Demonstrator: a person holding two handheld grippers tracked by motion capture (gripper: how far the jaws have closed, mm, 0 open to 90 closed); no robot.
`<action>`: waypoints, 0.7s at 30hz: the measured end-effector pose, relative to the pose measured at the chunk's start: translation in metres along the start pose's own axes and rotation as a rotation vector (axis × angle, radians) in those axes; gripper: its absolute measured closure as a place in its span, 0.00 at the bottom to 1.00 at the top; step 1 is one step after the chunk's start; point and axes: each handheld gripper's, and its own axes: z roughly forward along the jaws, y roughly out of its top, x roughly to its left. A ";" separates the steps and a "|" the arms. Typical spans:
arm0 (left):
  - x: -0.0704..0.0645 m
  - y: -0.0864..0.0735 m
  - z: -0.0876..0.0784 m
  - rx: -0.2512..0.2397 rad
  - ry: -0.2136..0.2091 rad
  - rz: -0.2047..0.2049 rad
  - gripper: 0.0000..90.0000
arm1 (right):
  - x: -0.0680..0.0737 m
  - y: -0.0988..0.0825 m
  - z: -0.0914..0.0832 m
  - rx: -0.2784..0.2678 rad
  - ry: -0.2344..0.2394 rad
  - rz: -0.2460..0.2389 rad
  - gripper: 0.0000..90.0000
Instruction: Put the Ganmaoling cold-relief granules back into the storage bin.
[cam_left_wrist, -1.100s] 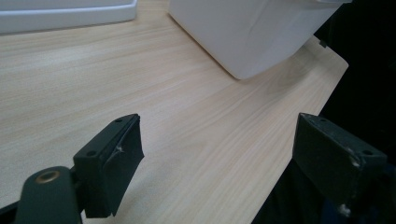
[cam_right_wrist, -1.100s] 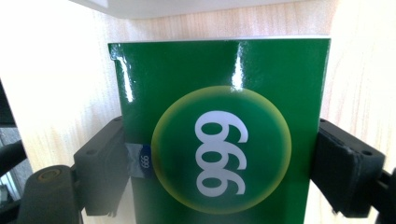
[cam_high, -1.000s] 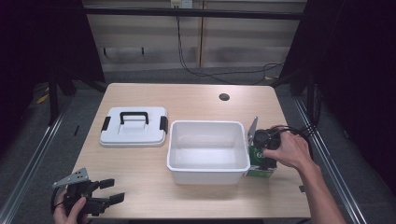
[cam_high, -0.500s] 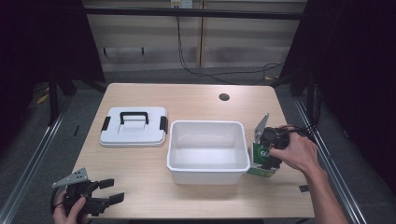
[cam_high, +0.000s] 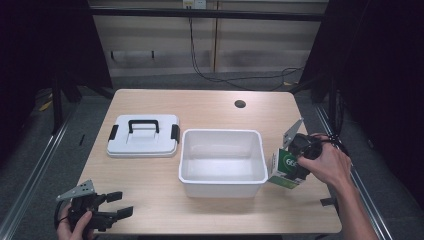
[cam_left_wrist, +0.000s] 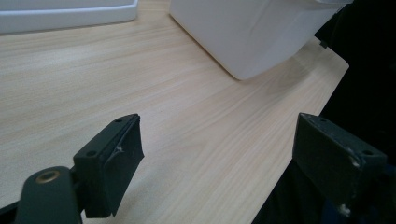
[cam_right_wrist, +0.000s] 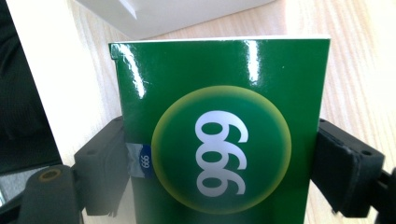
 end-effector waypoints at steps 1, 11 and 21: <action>0.000 0.000 0.000 -0.001 -0.002 -0.006 0.18 | 0.000 -0.002 -0.002 -0.008 -0.001 0.012 0.17; 0.000 0.000 0.000 -0.005 -0.001 -0.009 0.18 | 0.005 -0.018 -0.017 -0.096 -0.028 0.005 0.17; 0.000 0.000 0.000 -0.005 0.002 -0.011 0.18 | 0.005 -0.039 -0.031 -0.229 -0.056 0.021 0.17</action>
